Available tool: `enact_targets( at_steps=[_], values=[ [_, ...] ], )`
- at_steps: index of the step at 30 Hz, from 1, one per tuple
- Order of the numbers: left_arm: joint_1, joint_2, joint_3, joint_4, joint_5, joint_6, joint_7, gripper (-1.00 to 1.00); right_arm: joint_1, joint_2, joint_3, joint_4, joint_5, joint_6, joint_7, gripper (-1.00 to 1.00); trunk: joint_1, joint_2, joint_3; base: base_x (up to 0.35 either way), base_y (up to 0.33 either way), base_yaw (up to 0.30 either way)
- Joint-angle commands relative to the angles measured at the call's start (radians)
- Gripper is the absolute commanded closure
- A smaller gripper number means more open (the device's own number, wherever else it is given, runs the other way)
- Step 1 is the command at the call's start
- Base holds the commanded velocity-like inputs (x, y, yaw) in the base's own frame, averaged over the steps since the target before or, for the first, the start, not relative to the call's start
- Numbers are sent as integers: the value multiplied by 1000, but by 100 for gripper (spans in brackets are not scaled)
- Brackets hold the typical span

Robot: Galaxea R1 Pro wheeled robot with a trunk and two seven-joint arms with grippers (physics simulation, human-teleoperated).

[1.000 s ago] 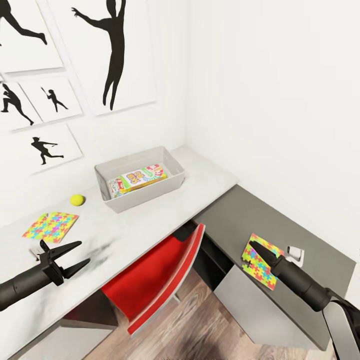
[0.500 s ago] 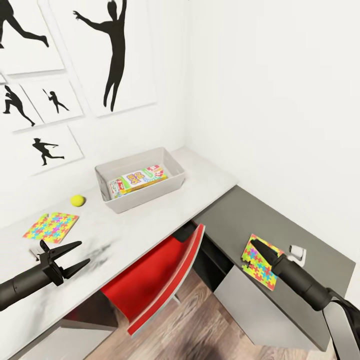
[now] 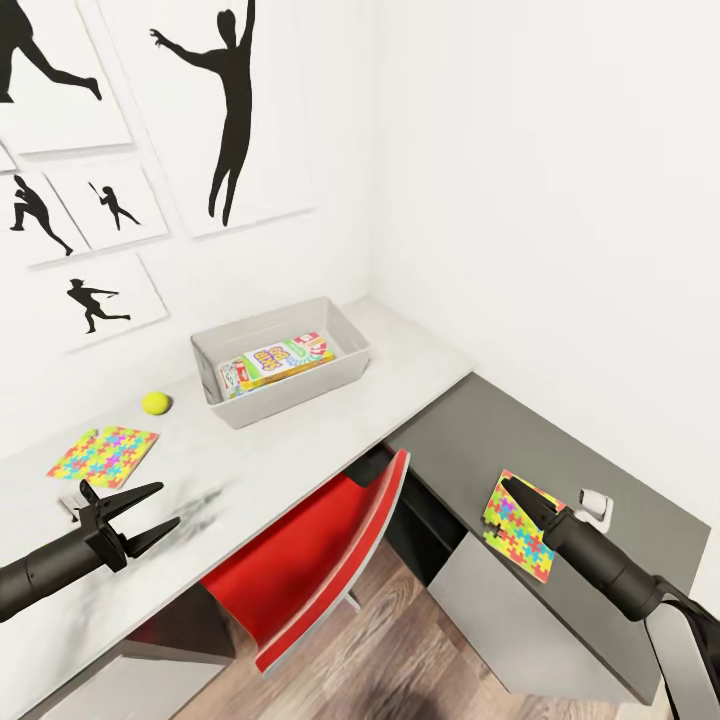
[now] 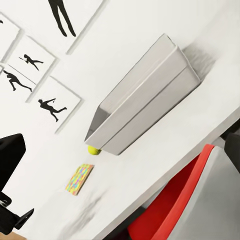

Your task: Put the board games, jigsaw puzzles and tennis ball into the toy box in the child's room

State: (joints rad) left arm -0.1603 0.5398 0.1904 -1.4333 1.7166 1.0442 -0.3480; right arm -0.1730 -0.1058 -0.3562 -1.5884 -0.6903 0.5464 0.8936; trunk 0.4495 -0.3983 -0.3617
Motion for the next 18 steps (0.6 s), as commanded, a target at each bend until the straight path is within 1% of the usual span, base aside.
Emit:
enact_targets(
  at_steps=[1,18],
  values=[
    [-1,0,1,0,-8,3,-8,-100,-1,0,0,0,-6,8,1,-100,1,-2,-2,0,0,0],
    [-1,0,1,0,-8,2,-8,-100,0,0,-1,-1,-6,6,2,-100,1,-2,1,0,0,0]
  ],
)
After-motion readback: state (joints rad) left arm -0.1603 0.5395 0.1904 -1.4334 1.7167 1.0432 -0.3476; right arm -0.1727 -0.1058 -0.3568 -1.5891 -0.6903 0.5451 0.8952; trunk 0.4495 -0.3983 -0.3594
